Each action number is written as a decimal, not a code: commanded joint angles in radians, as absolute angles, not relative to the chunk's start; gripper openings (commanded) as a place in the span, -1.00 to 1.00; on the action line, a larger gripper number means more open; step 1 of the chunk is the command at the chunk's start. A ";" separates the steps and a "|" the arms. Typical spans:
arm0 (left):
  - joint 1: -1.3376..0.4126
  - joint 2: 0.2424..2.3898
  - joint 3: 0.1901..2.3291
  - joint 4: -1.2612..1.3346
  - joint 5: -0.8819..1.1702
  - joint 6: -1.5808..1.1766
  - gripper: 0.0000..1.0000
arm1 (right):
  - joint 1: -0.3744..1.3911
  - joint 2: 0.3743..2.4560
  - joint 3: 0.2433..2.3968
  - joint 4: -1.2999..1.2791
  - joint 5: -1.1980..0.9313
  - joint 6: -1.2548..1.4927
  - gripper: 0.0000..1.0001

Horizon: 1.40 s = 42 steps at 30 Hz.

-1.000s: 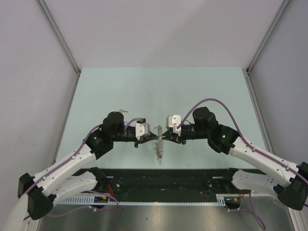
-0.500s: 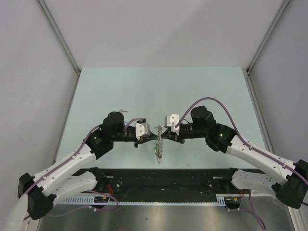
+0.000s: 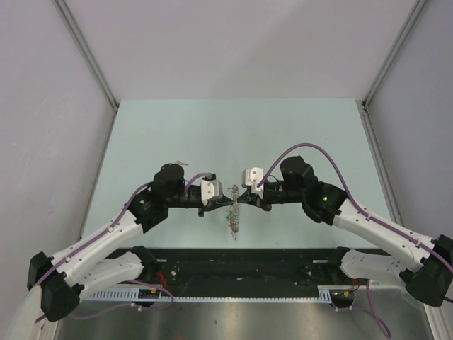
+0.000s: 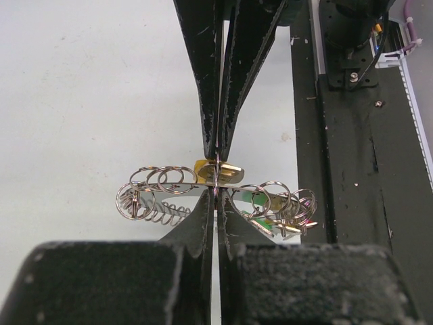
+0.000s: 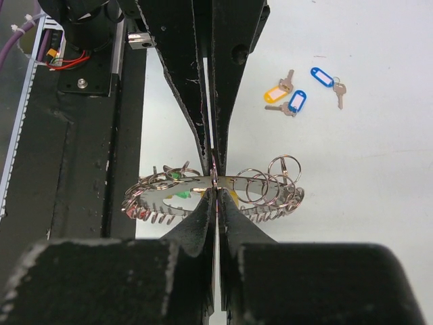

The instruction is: Put the keys on the keyring

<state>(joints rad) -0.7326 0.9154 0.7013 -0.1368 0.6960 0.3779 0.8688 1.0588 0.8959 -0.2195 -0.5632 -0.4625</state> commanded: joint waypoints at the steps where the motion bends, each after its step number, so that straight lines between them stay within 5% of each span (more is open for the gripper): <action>1: -0.730 0.925 0.744 -0.146 0.730 0.405 -1.00 | 0.882 1.049 0.916 -0.172 -0.551 -0.460 -1.00; 42: -0.723 0.884 0.707 0.080 0.640 0.041 -0.99 | 0.977 1.013 0.916 -0.302 -0.356 -0.522 -1.00</action>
